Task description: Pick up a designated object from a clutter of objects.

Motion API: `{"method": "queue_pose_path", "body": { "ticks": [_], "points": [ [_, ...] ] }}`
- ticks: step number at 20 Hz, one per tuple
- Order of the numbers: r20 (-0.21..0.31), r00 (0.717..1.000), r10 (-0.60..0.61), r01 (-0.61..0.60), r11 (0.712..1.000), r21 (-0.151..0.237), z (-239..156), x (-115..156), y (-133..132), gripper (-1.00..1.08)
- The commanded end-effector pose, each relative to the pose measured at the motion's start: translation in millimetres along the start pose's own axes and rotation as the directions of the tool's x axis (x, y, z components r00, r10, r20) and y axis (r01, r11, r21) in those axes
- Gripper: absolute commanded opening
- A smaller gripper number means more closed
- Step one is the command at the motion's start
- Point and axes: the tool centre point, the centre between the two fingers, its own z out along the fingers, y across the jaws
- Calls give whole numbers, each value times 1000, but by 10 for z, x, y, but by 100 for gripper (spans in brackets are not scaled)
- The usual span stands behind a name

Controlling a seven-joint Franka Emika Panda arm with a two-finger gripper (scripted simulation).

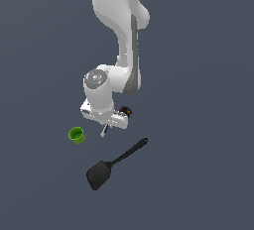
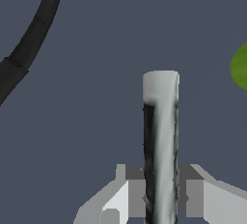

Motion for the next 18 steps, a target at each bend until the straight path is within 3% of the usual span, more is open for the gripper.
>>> {"method": "queue_pose_path", "body": {
  "ticks": [1, 18],
  "points": [
    [-1, 1000, 0, 0, 1000, 0, -175, -92, -1, -100],
    [-1, 1000, 0, 0, 1000, -1, -1437, -759, 7, -100]
  ]
}}
